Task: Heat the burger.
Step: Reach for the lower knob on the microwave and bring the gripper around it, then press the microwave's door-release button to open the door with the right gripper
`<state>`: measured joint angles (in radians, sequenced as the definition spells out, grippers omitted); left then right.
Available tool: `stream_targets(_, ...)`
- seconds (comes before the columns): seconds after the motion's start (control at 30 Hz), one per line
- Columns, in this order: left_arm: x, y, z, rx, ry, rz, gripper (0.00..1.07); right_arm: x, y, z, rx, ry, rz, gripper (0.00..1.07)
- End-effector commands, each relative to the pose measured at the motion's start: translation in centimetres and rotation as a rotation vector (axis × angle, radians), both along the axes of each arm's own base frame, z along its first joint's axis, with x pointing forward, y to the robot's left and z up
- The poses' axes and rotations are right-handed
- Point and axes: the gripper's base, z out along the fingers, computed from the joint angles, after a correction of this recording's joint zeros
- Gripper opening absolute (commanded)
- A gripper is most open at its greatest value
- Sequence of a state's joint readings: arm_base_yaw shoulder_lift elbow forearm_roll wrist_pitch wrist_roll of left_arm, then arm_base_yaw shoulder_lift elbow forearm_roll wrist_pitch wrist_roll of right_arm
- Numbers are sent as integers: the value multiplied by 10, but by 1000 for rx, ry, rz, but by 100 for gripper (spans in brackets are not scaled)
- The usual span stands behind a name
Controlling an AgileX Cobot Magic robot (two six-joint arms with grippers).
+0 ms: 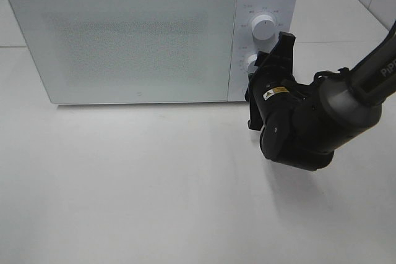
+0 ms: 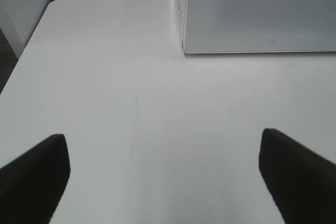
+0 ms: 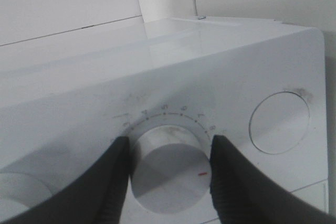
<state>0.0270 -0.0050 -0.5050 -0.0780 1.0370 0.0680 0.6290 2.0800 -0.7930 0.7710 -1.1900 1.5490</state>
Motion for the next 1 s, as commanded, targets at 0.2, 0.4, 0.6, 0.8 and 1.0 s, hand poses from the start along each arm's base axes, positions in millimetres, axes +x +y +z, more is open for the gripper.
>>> stream_targets(0.2, -4, 0, 0, 2, -30, 0, 89, 9, 0, 27, -57, -203, -19, 46)
stream_targets(0.4, -4, 0, 0, 2, -30, 0, 89, 8, -1, 26, -106, -196, -12, 69)
stream_targets(0.6, -4, 0, 0, 2, -30, 0, 89, 7, 3, 30, -152, -210, 25, 73)
stream_targets(0.8, -4, 0, 0, 2, -30, 0, 89, 0, 3, 31, -243, -203, 98, 73)
stream_targets(1.0, -4, 0, 0, 2, -30, 0, 89, -13, 6, 26, -379, -63, 261, 73)
